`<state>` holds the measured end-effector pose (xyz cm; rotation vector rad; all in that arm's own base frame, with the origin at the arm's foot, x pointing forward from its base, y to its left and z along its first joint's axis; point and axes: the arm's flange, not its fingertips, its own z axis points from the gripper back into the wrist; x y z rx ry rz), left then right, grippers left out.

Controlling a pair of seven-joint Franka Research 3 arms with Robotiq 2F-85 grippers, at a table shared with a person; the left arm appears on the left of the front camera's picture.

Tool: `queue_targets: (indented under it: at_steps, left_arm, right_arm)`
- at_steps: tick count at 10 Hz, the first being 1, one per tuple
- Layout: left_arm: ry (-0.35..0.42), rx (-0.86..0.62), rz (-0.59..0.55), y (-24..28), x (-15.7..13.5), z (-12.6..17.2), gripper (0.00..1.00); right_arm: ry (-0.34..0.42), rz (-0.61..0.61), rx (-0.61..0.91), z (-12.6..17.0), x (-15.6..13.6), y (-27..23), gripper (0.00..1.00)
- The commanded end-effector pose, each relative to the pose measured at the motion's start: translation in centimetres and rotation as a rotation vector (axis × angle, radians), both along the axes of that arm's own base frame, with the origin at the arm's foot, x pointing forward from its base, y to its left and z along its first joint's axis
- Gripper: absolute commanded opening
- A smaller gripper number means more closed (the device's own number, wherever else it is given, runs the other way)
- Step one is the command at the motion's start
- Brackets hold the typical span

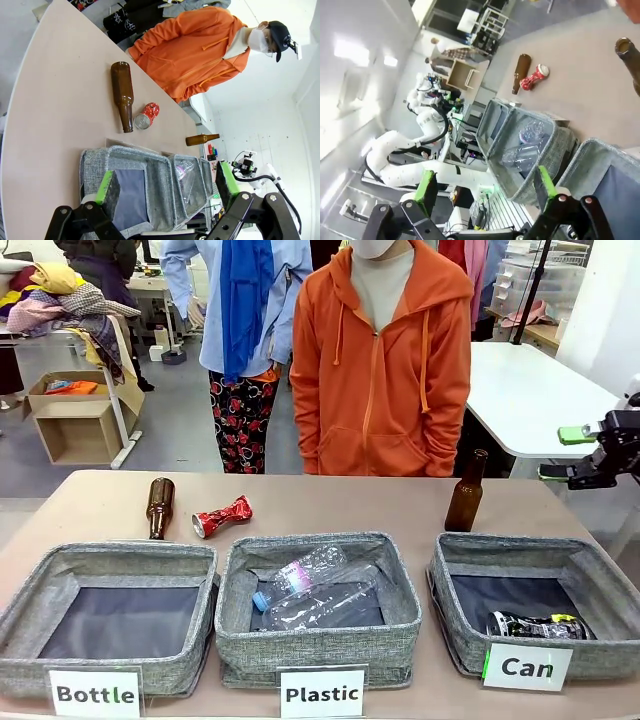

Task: Sort the can waste into the basket.
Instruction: Pick up the can waste from the table and place it in the right Fabric basket.

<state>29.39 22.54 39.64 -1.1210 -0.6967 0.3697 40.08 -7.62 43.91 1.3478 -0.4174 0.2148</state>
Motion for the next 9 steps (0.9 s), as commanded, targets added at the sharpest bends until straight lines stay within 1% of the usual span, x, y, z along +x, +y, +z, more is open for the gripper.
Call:
queue_targets:
  at_steps: [1,9]
  left_arm:
    - [-0.031,-0.002,0.0,-0.03,0.12,-0.04,1.0]
    - [-0.031,-0.002,0.0,-0.03,0.12,-0.04,1.0]
  right_arm:
    - [-0.05,0.052,-0.034,0.41,-0.48,0.4,1.0]
    - [-0.05,0.052,-0.034,0.41,-0.48,0.4,1.0]
